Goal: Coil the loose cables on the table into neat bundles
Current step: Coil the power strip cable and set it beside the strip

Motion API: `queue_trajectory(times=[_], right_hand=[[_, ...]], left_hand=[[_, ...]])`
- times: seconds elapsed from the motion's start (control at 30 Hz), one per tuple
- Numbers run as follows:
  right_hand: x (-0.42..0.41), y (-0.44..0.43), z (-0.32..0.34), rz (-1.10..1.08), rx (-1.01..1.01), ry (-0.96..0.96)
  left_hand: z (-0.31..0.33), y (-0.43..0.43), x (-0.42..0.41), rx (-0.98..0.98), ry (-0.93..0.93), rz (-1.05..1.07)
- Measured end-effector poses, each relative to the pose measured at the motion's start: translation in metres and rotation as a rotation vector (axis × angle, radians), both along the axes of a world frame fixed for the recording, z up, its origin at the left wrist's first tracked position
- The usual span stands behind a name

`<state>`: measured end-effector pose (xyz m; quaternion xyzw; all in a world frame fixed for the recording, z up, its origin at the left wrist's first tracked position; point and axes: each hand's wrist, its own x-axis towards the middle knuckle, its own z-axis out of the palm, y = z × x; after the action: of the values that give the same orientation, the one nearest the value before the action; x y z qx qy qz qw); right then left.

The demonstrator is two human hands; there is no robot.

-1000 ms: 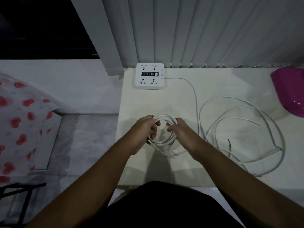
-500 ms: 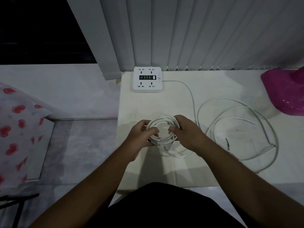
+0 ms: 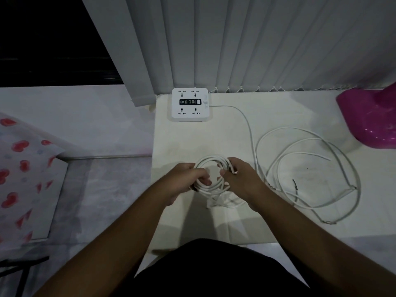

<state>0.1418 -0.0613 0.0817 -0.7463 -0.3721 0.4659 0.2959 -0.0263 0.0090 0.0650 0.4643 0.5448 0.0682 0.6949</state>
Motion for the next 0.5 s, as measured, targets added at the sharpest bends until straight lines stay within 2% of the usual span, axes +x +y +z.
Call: queue_trajectory(times=[0.07, 0.17, 0.33, 0.43, 0.5], right_hand=[[0.001, -0.002, 0.001, 0.024, -0.008, 0.017], [0.001, -0.003, 0.003, 0.041, -0.005, 0.033], [-0.001, -0.002, 0.006, 0.118, -0.002, -0.027], [-0.001, -0.004, 0.001, 0.058, 0.042, 0.002], [-0.002, -0.009, -0.004, -0.122, 0.053, 0.087]], left_hand=[[0.005, 0.007, -0.002, 0.008, -0.006, -0.100], [0.011, 0.015, -0.001, 0.009, -0.108, -0.106], [0.020, 0.024, 0.002, -0.135, -0.109, -0.188], [0.016, 0.016, 0.011, -0.072, -0.113, -0.053], [0.007, 0.009, 0.013, -0.030, -0.110, 0.105]])
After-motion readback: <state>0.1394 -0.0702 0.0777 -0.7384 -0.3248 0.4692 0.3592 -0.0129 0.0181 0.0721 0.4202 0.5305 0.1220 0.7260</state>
